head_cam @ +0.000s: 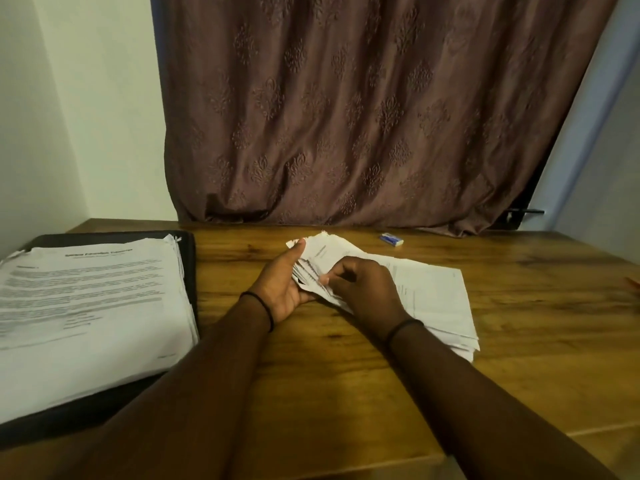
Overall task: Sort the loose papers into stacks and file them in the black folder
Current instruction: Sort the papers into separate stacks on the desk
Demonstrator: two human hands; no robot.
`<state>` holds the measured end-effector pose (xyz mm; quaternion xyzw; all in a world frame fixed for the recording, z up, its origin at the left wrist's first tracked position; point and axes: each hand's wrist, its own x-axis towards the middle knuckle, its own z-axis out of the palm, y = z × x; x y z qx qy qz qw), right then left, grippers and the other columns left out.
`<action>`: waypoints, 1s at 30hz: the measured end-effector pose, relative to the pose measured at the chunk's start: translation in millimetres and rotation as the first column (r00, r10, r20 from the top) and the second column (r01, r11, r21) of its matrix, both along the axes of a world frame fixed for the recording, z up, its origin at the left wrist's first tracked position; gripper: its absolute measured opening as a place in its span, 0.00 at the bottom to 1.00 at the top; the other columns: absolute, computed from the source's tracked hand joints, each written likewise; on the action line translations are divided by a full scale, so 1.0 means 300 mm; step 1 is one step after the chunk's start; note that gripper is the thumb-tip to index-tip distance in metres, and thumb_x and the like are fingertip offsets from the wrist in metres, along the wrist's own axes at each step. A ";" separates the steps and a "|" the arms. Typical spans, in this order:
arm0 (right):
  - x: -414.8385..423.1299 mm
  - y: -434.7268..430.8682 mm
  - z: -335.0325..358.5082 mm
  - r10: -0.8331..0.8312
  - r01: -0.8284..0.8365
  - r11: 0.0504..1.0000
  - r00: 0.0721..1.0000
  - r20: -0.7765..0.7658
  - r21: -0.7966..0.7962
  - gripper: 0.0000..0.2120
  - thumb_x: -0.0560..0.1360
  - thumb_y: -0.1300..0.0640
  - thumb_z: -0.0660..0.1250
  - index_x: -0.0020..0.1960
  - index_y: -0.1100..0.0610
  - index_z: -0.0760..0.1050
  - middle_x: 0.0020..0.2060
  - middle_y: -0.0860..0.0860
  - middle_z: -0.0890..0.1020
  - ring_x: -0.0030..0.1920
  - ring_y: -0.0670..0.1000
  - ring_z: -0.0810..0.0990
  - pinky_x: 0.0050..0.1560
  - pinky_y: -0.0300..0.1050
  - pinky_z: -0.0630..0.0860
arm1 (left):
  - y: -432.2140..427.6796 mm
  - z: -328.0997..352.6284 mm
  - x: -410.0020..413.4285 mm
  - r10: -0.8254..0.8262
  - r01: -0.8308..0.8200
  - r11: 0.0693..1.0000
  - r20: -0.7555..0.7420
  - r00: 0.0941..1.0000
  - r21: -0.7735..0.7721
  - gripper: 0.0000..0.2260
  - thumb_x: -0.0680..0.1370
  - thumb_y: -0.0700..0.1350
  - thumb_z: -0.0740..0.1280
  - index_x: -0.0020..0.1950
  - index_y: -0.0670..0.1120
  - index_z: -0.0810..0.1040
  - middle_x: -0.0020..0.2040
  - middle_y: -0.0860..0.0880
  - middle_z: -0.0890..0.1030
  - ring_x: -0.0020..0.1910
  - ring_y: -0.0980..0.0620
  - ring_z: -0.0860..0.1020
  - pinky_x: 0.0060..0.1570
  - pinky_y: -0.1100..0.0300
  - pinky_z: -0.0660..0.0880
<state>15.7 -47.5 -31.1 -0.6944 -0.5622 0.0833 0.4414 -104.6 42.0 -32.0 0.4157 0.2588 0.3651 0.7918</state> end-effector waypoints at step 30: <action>-0.016 -0.003 -0.010 0.021 -0.031 0.997 0.989 0.149 0.070 0.21 0.75 0.65 0.66 0.58 0.43 0.65 0.49 0.48 0.82 0.46 0.46 0.80 0.46 0.44 0.81 | 0.011 -0.014 -0.005 0.036 -0.037 0.999 -0.053 0.998 -0.017 0.15 0.81 0.37 0.54 0.65 0.40 0.74 0.57 0.38 0.82 0.54 0.40 0.82 0.52 0.44 0.79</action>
